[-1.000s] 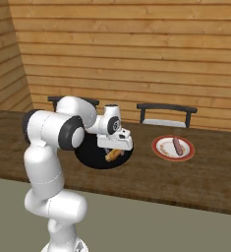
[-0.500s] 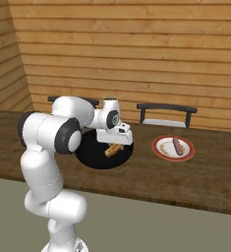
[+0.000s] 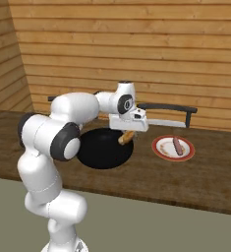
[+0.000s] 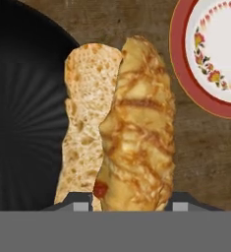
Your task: Place one bun and one sausage from the bowl on each plate.
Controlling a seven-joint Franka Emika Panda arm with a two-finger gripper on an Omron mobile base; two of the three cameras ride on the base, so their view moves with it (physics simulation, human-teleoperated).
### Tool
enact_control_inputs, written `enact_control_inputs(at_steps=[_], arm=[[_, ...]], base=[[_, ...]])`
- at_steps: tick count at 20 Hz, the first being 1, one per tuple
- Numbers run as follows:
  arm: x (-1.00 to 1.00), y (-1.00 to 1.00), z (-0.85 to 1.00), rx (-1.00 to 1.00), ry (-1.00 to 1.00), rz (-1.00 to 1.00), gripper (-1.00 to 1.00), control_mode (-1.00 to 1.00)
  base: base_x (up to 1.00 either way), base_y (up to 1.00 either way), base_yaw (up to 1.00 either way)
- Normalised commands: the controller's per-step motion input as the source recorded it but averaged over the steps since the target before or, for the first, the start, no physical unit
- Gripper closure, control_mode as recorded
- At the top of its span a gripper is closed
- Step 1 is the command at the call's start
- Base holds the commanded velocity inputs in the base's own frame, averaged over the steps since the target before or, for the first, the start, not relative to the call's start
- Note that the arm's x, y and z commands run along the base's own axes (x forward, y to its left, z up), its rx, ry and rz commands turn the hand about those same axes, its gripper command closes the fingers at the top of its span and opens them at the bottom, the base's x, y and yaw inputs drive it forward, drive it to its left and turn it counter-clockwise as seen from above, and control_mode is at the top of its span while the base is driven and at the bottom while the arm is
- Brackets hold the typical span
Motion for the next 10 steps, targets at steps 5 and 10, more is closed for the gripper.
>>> enact_control_inputs(at_steps=[5,10], arm=[[0.21,-0.97,0.16,0.01,0.02,0.38,1.0,-1.0],[0.26,-0.82,-0.1,0.06,0.04,0.52,1.0,-1.0]], base=[[0.0,0.0,0.0],[0.0,0.0,0.0]])
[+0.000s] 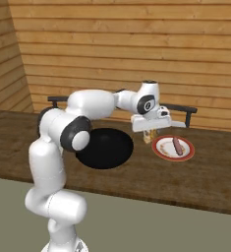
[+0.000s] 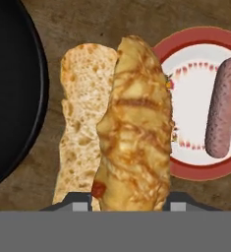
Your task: Place one bun and one sausage from the bowl on each plate.
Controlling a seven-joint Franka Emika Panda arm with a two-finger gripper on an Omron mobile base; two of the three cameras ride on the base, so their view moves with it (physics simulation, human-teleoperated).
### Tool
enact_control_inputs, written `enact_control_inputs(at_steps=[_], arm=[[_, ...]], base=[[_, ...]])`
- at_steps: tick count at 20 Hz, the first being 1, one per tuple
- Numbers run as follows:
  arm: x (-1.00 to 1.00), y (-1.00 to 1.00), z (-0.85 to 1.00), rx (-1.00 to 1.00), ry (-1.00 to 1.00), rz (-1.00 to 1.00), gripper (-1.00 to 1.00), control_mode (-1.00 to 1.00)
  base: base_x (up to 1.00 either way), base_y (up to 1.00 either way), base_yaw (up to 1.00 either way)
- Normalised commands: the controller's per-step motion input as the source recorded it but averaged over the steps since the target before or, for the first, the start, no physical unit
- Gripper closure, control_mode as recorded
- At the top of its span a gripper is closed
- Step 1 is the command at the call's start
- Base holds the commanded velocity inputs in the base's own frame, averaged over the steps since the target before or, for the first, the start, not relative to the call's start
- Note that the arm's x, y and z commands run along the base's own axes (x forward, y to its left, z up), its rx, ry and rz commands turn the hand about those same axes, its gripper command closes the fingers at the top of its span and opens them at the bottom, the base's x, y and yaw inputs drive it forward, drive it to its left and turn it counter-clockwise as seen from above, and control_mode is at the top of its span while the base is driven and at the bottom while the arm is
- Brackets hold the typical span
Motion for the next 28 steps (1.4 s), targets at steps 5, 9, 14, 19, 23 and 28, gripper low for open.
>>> enact_control_inputs(at_steps=[5,9,14,19,23,28], arm=[[0.43,-0.57,-0.3,0.15,0.0,0.34,1.0,-1.0],[0.29,-0.15,-0.44,0.06,-0.05,0.18,1.0,-1.0],[0.3,0.0,-0.46,0.0,-0.02,0.07,1.0,-1.0],[0.3,-0.06,-0.31,0.0,-0.01,-0.02,1.0,-1.0],[0.18,-0.2,-0.22,0.0,0.06,-0.09,1.0,-1.0],[0.34,-0.12,-0.11,0.0,0.03,-0.1,1.0,-1.0]], base=[[0.0,0.0,0.0],[0.0,0.0,0.0],[0.0,0.0,0.0],[0.0,0.0,0.0],[0.0,0.0,0.0],[0.0,0.0,0.0]])
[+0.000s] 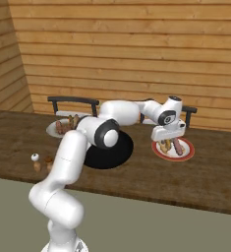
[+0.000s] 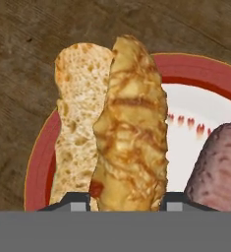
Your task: Place one bun and one sausage from the bowl on each plate.
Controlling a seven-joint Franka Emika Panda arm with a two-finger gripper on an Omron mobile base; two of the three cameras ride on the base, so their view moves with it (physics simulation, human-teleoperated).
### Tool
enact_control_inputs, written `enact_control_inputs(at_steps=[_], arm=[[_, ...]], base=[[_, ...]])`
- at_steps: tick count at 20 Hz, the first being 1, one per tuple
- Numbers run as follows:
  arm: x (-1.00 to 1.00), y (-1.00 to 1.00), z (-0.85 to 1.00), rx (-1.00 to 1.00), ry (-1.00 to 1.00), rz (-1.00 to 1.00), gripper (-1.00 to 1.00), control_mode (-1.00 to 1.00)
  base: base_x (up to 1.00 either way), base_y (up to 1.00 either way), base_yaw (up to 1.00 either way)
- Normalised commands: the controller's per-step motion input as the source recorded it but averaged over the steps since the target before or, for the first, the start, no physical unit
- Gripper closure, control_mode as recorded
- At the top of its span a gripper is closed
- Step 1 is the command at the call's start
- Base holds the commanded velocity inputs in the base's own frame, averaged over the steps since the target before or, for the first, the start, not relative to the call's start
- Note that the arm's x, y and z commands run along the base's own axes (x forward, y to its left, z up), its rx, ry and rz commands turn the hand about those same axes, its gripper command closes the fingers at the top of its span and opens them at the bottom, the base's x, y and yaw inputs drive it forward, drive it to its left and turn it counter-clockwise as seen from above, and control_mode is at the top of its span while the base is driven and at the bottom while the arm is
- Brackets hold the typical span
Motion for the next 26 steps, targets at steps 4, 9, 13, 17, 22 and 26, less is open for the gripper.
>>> enact_control_inputs(at_steps=[4,9,13,17,22,26], arm=[[0.35,-0.13,-0.01,0.0,0.0,-0.09,-1.0,-1.0],[-0.1,0.0,0.0,0.0,0.0,0.0,-1.0,-1.0],[-0.54,0.01,0.0,0.0,-0.03,0.0,-1.0,-1.0],[-0.84,0.38,0.0,-0.02,-0.08,0.01,-1.0,-1.0],[-0.73,0.98,0.25,-0.16,0.0,0.04,-1.0,-1.0],[-0.41,1.0,0.65,-0.28,0.15,0.14,-1.0,-1.0]], base=[[0.0,0.0,0.0],[0.0,0.0,0.0],[0.0,0.0,0.0],[0.0,0.0,0.0],[0.0,0.0,0.0],[0.0,0.0,0.0]])
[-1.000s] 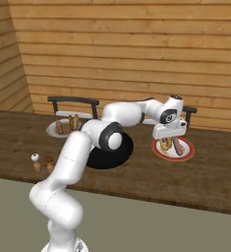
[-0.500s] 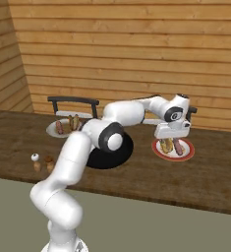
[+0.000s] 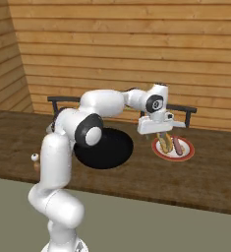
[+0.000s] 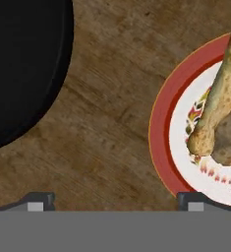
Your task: Place one bun and one sausage from the bowl on each plate.
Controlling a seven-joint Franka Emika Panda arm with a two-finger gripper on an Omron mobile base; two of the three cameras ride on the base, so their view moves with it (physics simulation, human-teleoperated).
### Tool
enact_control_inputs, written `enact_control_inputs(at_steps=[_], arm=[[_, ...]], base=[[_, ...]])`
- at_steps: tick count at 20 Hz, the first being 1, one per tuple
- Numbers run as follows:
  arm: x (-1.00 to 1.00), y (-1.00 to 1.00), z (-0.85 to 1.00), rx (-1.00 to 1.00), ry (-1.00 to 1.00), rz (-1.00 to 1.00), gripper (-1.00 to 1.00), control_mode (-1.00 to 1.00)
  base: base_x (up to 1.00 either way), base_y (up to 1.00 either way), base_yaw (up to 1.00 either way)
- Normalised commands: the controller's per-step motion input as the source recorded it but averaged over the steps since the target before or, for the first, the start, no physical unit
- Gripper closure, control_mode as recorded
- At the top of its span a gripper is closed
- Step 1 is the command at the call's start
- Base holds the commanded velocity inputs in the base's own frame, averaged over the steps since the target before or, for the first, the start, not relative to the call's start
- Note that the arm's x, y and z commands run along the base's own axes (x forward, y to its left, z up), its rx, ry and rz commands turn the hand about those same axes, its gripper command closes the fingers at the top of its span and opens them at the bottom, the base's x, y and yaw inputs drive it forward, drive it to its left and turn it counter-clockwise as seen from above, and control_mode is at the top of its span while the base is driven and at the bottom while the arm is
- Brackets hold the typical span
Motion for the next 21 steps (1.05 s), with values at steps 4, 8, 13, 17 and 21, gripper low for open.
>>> enact_control_inputs(at_steps=[4,8,13,17,21], arm=[[-0.32,1.0,0.82,-0.27,0.13,0.15,-1.0,-1.0],[-0.5,1.0,0.88,-0.08,0.0,0.04,-1.0,-1.0],[-0.61,0.99,0.08,0.0,-0.04,0.0,-1.0,-1.0],[-0.44,0.57,0.0,0.04,-0.12,0.01,-1.0,-1.0],[-0.18,0.02,0.0,0.03,-0.14,0.0,-1.0,-1.0]], base=[[0.0,0.0,0.0],[0.0,0.0,0.0],[0.0,0.0,0.0],[0.0,0.0,0.0],[0.0,0.0,0.0]])
